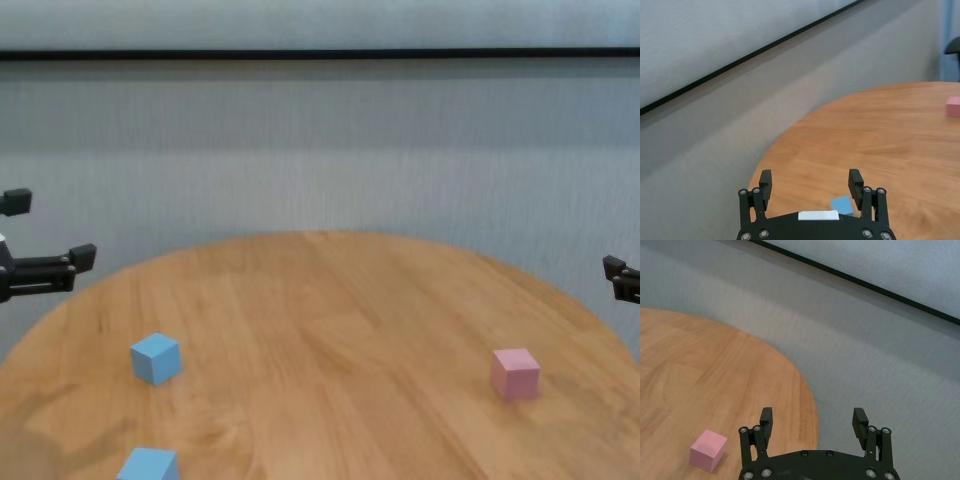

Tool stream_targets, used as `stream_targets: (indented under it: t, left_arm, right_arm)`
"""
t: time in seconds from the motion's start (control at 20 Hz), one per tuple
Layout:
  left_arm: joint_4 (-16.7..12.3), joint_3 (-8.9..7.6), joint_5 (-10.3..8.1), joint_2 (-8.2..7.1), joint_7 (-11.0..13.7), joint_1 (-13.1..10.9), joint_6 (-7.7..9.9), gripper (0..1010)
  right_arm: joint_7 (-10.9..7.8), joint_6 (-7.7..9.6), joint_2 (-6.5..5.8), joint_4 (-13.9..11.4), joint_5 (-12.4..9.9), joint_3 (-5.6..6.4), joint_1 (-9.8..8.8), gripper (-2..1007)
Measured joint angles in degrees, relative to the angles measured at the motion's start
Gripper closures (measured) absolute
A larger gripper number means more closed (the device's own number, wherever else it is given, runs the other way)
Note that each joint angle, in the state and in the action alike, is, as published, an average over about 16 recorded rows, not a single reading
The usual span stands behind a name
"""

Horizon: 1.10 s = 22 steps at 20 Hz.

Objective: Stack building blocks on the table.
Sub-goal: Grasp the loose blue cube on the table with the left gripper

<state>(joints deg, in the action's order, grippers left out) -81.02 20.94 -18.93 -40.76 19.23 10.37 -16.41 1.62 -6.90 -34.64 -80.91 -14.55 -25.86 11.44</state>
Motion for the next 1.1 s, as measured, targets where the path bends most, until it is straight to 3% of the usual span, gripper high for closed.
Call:
stream_targets:
  t: [0.8,1.1]
  left_arm:
    - [2.41,1.05,-2.94,-2.44,15.48,0.55,-4.93,7]
    - [3.72,1.12,-3.80,-2.30,18.52,0.84,-5.44,7]
  right_arm:
    - [0.00,0.00,0.00,0.00,0.00,0.00,0.00,1]
    - [0.00,0.00,0.00,0.00,0.00,0.00,0.00,0]
